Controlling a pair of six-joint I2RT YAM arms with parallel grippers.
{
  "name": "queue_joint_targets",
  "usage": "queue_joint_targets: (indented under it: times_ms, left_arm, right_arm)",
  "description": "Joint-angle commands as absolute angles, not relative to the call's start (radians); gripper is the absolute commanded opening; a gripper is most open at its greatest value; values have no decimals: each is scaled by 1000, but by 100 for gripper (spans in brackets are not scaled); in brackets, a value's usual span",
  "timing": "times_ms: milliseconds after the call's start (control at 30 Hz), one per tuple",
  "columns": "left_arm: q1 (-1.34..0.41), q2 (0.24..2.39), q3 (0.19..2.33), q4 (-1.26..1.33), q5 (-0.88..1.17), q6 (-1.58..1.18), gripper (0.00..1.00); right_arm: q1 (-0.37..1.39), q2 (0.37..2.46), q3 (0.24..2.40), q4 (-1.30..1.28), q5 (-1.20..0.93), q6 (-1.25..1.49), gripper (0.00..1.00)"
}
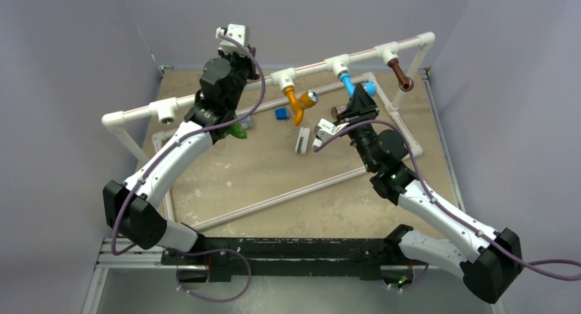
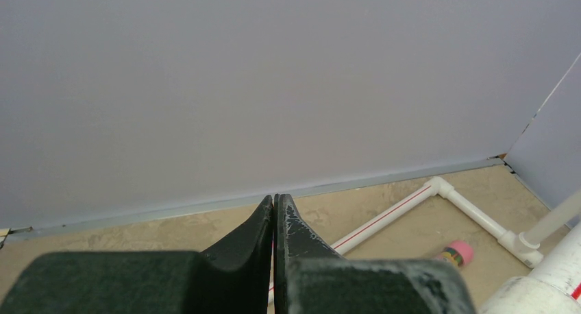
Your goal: Install the water faucets
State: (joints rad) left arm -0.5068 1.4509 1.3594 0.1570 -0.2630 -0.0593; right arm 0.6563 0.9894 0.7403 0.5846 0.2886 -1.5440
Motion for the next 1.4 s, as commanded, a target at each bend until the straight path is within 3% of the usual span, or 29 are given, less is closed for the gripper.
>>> queue_joint_targets:
  times_ms: [0,333,900,1367]
  left_arm:
    - [-539,1542,1239,-167,-190,-18,0]
    - [-540,1543,1239,-167,-192,-18,0]
    - [-540,1545,1239,-168,-196,-13,0]
    - [-539,1541,1241,-168,-189,-12,0]
  right_arm:
    - [652,1003,748,617,336,-1369,0]
    - [652,980,768,601,224,-724,0]
    - [652,1018,732,814,203,789,0]
    - [645,1018,695,891,259,1507,0]
